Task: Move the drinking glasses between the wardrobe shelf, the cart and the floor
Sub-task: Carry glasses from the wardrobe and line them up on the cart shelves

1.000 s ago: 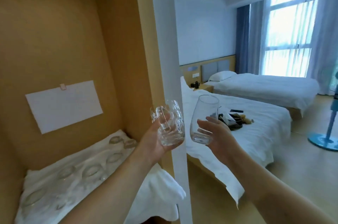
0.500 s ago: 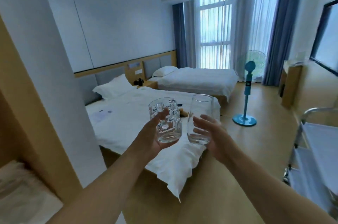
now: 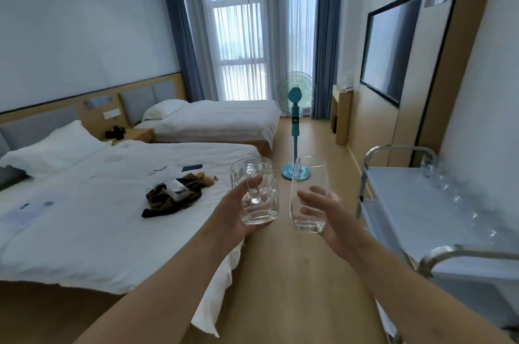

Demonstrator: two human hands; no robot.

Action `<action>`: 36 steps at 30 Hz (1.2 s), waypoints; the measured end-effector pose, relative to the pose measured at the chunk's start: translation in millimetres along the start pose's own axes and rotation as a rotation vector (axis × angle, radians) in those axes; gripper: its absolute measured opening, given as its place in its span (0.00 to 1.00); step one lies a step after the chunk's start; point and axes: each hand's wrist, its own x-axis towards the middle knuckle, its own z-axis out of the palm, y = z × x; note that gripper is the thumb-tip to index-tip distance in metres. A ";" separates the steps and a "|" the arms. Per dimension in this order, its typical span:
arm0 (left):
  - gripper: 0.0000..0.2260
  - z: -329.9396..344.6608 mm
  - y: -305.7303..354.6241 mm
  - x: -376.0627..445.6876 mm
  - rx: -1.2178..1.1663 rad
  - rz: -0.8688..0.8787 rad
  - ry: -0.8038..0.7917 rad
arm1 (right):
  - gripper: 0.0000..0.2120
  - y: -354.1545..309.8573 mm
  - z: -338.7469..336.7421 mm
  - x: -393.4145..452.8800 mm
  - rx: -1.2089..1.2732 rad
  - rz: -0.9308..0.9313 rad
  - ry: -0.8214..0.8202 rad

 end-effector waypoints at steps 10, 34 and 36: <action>0.37 -1.8 20.2 139.1 0.132 -0.169 -0.150 | 0.43 6.0 -29.6 56.8 0.089 -0.090 0.263; 0.23 8.4 -22.8 324.1 0.311 -0.391 -0.481 | 0.26 12.7 -103.4 135.2 0.050 -0.067 0.624; 0.22 13.2 -19.6 347.0 0.330 -0.363 -0.457 | 0.28 7.3 -117.9 158.9 0.056 -0.073 0.608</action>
